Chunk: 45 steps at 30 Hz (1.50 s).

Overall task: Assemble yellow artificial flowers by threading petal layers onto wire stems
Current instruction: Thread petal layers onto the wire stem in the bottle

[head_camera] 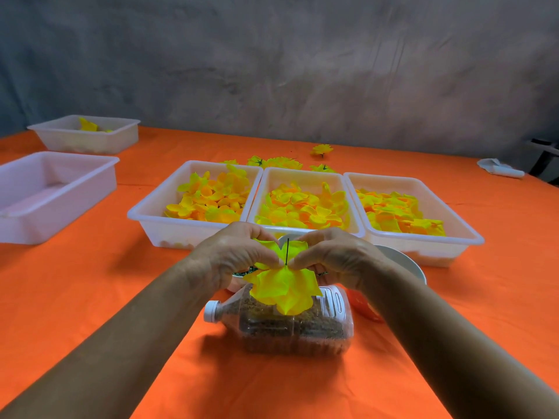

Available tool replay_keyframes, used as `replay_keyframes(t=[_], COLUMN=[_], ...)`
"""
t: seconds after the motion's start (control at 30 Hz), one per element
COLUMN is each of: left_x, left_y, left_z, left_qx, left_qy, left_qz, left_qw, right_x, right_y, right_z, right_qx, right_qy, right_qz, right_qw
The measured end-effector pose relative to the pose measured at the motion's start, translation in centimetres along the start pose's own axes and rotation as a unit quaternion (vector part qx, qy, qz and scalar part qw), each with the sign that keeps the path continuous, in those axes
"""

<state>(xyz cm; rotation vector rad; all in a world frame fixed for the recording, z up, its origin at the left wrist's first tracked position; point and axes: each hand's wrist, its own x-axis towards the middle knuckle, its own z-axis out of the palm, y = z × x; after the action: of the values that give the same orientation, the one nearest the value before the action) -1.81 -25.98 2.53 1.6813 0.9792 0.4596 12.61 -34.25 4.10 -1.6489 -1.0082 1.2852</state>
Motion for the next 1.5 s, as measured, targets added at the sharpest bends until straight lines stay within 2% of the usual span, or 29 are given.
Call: replay_keyframes(t=[0.17, 0.6, 0.73, 0.8, 0.9, 0.97, 1.1, 1.37, 1.5], left_x=[-0.1, 0.3, 0.2, -0.3, -1.0, -1.3, -1.1, -0.5, -0.3], left_y=[-0.2, -1.0, -1.5, -1.5, -1.3, -1.1, -1.3, -2.3, -2.6], left_z=[0.5, 0.2, 0.0, 0.0, 0.0, 0.0, 0.0, 0.2, 0.2], left_qx=[0.011, 0.019, 0.016, 0.034, 0.108, 0.126, 0.13, 0.099, 0.084], left_qy=[0.006, 0.011, 0.008, 0.021, 0.04, 0.03, 0.009, 0.007, -0.013], left_qz=[0.001, 0.014, 0.03, 0.072, 0.175, 0.212, 0.236, 0.238, 0.245], left_qw=[1.0, 1.0, 0.999, 0.997, 0.978, 0.969, 0.963, 0.966, 0.966], right_x=[-0.1, 0.4, 0.1, -0.1, -0.5, -0.6, -0.3, -0.7, -0.6], right_y=[0.2, 0.9, 1.8, 2.4, 3.3, 3.7, 4.3, 4.8, 4.6], right_z=[0.4, 0.1, 0.0, 0.1, 0.4, 0.5, 0.5, 0.1, 0.0], right_qx=[-0.036, -0.047, -0.053, -0.055, -0.106, -0.15, -0.181, -0.123, -0.135], right_qy=[0.03, 0.046, 0.091, 0.118, 0.161, 0.175, 0.161, 0.124, 0.123], right_qz=[-0.018, -0.011, -0.013, -0.042, -0.163, -0.223, -0.255, -0.236, -0.216], right_qw=[0.999, 0.998, 0.994, 0.991, 0.968, 0.947, 0.936, 0.956, 0.959])
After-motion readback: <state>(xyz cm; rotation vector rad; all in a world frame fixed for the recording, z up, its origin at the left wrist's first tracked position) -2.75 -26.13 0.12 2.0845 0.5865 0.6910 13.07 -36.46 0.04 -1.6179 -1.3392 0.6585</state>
